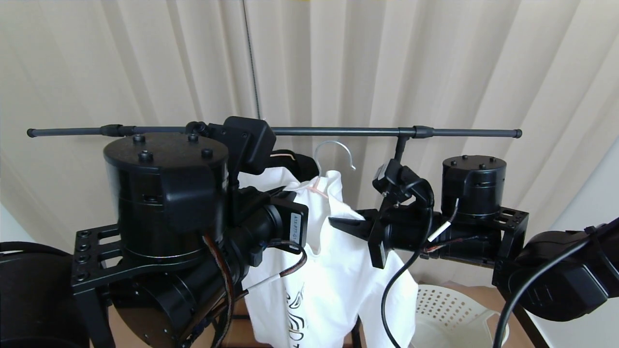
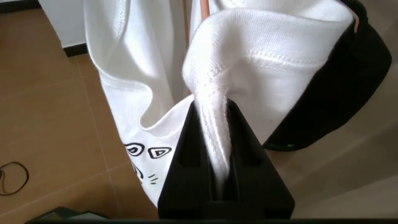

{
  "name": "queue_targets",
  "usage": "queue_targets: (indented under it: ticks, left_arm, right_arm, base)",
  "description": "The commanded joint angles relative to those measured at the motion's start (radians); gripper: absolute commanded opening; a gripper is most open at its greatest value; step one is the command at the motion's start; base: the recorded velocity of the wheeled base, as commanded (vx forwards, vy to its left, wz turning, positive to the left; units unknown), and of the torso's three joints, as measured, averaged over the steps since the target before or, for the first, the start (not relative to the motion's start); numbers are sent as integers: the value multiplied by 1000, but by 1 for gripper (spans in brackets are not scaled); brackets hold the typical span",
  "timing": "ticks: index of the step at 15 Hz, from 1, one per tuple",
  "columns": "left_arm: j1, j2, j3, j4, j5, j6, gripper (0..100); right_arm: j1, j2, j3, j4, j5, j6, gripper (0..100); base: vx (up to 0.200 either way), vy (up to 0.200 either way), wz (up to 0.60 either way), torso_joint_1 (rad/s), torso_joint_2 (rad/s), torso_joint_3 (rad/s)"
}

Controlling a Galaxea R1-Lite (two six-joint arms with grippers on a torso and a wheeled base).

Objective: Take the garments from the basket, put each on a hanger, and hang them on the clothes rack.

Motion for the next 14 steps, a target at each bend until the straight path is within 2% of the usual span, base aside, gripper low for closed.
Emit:
queue_targets:
  ticks: [1,6,13,14]
  left_arm:
    - [0,8,5,0,2,-1,0]
    - [3,9,22,-2,-1,1,0]
    - [2,9,27,-2,-6,4,0]
    - [2,9,25,-2,-6,1,100]
  right_arm:
    - [0,-8,15,-19,3,1,0]
    - [0,-8,32,-78,10,33,0]
    - [0,-23,33,-78,12,34,0]
    - [0,-28,33,-78,12,34,0]
  base:
    - [0,0,0,0,0,0]
    - [0,0,0,0,0,0]
    - [0,0,0,0,0,0]
    - [0,0,0,0,0,0]
